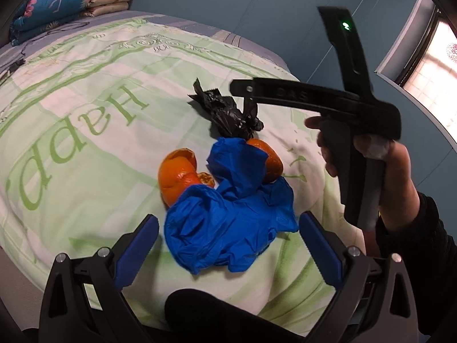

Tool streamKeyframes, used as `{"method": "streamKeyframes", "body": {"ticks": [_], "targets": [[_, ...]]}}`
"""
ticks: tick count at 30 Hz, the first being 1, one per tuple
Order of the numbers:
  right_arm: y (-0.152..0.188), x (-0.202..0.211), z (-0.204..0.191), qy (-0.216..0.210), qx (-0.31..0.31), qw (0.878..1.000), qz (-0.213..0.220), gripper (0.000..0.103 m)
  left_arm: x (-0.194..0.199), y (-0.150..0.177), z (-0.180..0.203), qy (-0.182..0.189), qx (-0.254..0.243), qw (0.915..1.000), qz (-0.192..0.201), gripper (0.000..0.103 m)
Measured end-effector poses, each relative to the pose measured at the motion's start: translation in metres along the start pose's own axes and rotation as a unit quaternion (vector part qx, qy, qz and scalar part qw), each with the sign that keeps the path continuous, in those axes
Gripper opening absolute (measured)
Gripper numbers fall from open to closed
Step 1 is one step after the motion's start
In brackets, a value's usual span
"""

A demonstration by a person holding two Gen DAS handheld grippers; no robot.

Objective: Collect trash
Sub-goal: 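Grasp the blue glove with the left tool while the right tool grasps the black plastic bag, then carry the blue glove with the left tool while the right tool carries the black bag to the bin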

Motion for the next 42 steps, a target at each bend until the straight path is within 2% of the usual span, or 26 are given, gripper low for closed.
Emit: {"method": "streamKeyframes", "body": {"ticks": [8, 13, 15, 19, 21, 24, 26, 30, 32, 36, 42], "targets": [[0.001, -0.021, -0.001, 0.009, 0.012, 1.0, -0.018, 0.094, -0.013, 0.002, 0.002, 0.013, 0.003, 0.9998, -0.015, 0.091], [0.006, -0.034, 0.003, 0.011, 0.003, 0.999, -0.038, 0.087, -0.016, 0.003, -0.002, -0.006, 0.011, 0.9998, -0.013, 0.088], [0.008, -0.039, 0.004, 0.014, 0.002, 0.999, -0.045, 0.081, -0.019, 0.006, -0.001, -0.004, 0.012, 0.9997, -0.02, 0.075], [0.011, -0.045, 0.005, 0.016, 0.003, 0.998, -0.056, 0.07, -0.025, 0.011, 0.002, -0.012, -0.001, 0.9996, -0.027, 0.062], [0.012, -0.047, 0.005, 0.016, 0.001, 0.998, -0.061, 0.06, -0.025, 0.011, 0.003, -0.011, -0.003, 0.9995, -0.028, 0.052], [0.015, -0.051, 0.005, 0.007, -0.009, 0.997, -0.07, 0.052, -0.024, 0.011, 0.003, -0.004, 0.001, 0.9995, -0.033, 0.04], [0.016, -0.051, 0.005, 0.004, -0.015, 0.997, -0.071, 0.049, -0.022, 0.01, 0.002, 0.003, 0.008, 0.9994, -0.035, 0.036], [0.013, -0.047, 0.005, 0.006, -0.019, 0.998, -0.065, 0.031, -0.014, 0.009, 0.005, 0.012, 0.013, 0.9994, -0.031, 0.028], [0.012, -0.045, 0.003, 0.005, -0.014, 0.998, -0.064, 0.027, -0.009, 0.009, 0.007, 0.018, 0.014, 0.9994, -0.026, 0.026], [0.008, -0.035, 0.0, 0.006, -0.012, 0.999, -0.051, 0.022, 0.001, 0.007, 0.005, 0.019, 0.015, 0.9996, -0.018, 0.023], [0.0, -0.017, 0.002, 0.006, -0.018, 0.999, -0.033, 0.021, 0.017, 0.005, 0.0, 0.026, 0.027, 0.9993, -0.008, 0.022]]}}
Point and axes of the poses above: each gripper's, at about its wrist camera, not at the fingertips, and x roughly against the way its jaws point, z to its right, y to its underside, the point moved 10 cm from there along -x, roughly the way its jaws point, and after that the axes turned 3 degrees about -z, right-handed, at the moved point
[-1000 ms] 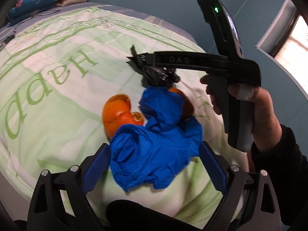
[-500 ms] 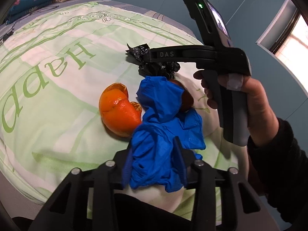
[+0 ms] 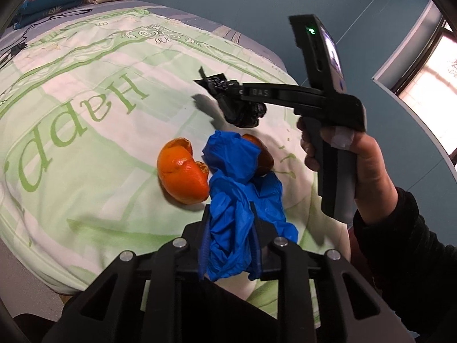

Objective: Collect trash
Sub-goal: 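Carry the blue glove with the left tool while the right tool carries the black bag to the bin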

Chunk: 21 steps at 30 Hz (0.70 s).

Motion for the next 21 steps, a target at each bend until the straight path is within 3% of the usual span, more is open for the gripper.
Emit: {"method": "streamKeyframes", "body": {"ticks": [18, 21], "targets": [[0.004, 0.101, -0.014, -0.038, -0.006, 0.997, 0.067, 0.021, 0.063, -0.01, 0.015, -0.004, -0.013, 0.9977, 0.067, 0.022], [0.009, 0.12, -0.015, -0.04, -0.005, 0.996, 0.079, 0.021, 0.07, -0.012, 0.02, -0.007, -0.024, 0.9968, 0.076, 0.015]]}}
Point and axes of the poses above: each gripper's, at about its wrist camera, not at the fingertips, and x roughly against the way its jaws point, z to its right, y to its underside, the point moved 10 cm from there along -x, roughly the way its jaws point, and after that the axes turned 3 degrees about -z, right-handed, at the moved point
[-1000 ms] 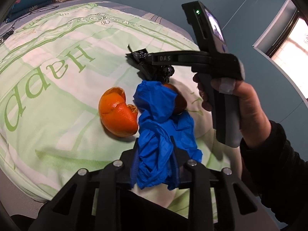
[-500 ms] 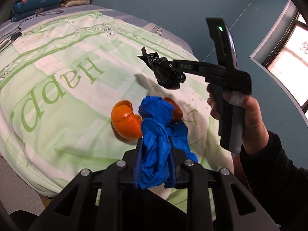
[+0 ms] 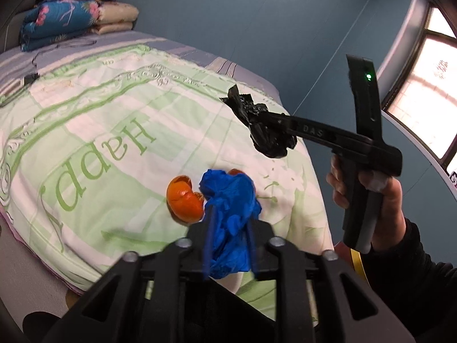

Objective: Collect trash
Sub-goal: 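Carry the blue glove with the left tool while the right tool carries the black bag to the bin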

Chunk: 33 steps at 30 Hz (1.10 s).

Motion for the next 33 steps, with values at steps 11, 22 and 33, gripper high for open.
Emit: {"method": "streamKeyframes", "body": {"ticks": [11, 22, 33], "targets": [[0.015, 0.062, 0.005, -0.001, -0.003, 0.999, 0.033, 0.021, 0.026, -0.003, 0.031, 0.013, -0.018, 0.9994, 0.025, 0.015], [0.027, 0.132, 0.034, 0.023, -0.02, 0.996, 0.08, 0.021, 0.052, -0.011, 0.082, 0.026, -0.058, 0.9966, 0.053, 0.015], [0.055, 0.204, 0.089, 0.076, -0.051, 0.989, 0.118, 0.021, 0.063, -0.016, 0.154, 0.066, -0.106, 0.9903, 0.062, 0.015]]}}
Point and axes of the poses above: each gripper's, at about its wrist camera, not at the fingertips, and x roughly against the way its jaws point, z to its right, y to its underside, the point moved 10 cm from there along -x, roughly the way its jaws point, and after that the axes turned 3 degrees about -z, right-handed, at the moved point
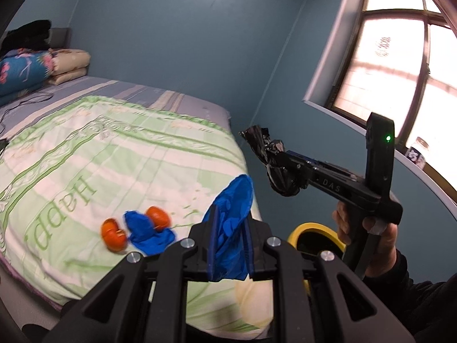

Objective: Collect trash
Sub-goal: 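Carry the blue glove with the left tool while the right tool carries the black bag to the bin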

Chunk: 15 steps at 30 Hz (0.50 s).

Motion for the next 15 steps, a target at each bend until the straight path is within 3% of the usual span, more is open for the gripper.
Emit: {"method": "streamKeyframes", "body": {"ticks": [15], "targets": [[0.028, 0.063, 0.091, 0.086, -0.054, 0.995, 0.017, 0.021, -0.034, -0.008, 0.08, 0.066, -0.042, 0.9968, -0.018, 0.015]]}}
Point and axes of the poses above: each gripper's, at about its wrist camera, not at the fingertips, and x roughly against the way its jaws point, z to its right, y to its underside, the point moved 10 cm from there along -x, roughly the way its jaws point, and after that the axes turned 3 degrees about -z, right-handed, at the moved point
